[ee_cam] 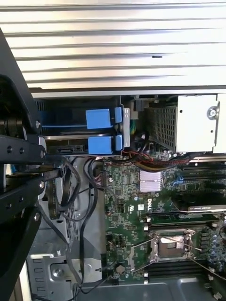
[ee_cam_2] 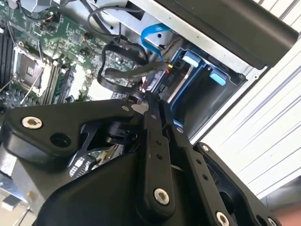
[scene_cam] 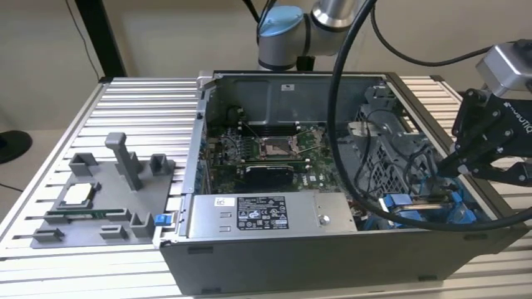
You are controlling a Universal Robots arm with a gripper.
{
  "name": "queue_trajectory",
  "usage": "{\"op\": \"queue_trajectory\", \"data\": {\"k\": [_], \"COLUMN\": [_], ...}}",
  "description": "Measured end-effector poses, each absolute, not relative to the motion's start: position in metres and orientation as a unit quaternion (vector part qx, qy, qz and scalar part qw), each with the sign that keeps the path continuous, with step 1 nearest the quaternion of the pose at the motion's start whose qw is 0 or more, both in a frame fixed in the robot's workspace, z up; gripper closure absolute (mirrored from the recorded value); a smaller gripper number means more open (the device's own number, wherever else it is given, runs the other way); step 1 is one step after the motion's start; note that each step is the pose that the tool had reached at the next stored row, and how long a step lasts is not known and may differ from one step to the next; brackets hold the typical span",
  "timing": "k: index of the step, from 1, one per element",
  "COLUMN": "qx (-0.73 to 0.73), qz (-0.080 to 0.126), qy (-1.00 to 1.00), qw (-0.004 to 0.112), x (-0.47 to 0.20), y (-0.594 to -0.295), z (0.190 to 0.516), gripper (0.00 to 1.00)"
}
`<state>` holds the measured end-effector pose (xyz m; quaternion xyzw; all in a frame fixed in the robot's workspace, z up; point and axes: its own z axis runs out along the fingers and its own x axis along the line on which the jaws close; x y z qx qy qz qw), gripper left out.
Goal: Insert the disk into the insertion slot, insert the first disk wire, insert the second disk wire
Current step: 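Insert the second disk wire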
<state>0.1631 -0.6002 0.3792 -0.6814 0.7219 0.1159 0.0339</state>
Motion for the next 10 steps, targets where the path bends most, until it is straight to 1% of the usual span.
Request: {"op": "queue_trajectory", "data": {"k": [2,4,10], "qx": [-0.682,-0.683,-0.685], "qz": [0.110,0.103,0.083], "qy": [0.722,0.723,0.723], "qw": [0.033,0.034,0.042], "x": [0.158,0.152,0.134], "y": [-0.600,-0.600,-0.598], "z": [0.379,0.379,0.377], "gripper": [1.00,1.00,1.00]}}
